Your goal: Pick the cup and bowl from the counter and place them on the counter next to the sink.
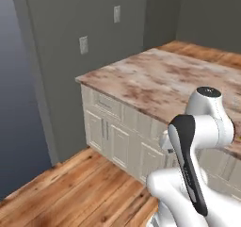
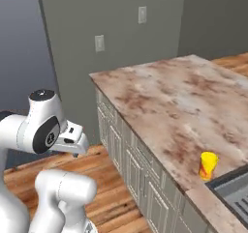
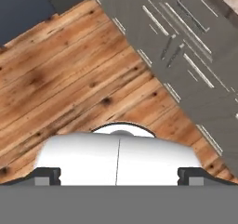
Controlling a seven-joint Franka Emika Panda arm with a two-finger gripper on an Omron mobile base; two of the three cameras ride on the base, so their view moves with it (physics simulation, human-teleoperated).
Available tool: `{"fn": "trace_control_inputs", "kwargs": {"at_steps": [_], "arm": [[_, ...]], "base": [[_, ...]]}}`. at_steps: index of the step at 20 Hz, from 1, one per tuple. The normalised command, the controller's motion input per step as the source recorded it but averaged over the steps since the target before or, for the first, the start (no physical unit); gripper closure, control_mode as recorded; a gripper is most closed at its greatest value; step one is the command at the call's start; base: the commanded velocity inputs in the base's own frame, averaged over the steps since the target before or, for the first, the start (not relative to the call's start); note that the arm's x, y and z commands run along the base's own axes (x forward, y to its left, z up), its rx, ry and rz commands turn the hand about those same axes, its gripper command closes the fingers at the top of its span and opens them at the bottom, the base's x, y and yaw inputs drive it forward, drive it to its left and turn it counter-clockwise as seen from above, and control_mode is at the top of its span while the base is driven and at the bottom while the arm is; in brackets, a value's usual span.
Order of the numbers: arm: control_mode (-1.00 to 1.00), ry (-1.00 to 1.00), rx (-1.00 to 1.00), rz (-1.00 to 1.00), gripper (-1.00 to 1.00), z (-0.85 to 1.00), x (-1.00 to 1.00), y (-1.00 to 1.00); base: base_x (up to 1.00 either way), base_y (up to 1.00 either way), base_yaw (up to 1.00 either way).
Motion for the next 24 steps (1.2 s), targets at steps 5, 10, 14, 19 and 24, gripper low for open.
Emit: {"fn": "trace_control_inputs", "kwargs": {"at_steps": [5, 10, 14, 19, 24], "arm": [[1.00, 0.00, 0.00, 0.00, -1.00, 0.00, 0.00, 0.00], [1.00, 0.00, 0.00, 0.00, -1.00, 0.00, 0.00, 0.00], [1.00, 0.00, 0.00, 0.00, -1.00, 0.00, 0.00, 0.00], [1.00, 0.00, 0.00, 0.00, -1.00, 0.00, 0.00, 0.00], [1.00, 0.00, 0.00, 0.00, -1.00, 0.00, 0.00, 0.00]], "base": [[-0.25, 0.00, 1.00], [-0.37, 0.00, 0.96], [-0.41, 0.00, 0.90], [-0.32, 0.00, 0.86], [-0.26, 0.00, 0.84]]}}
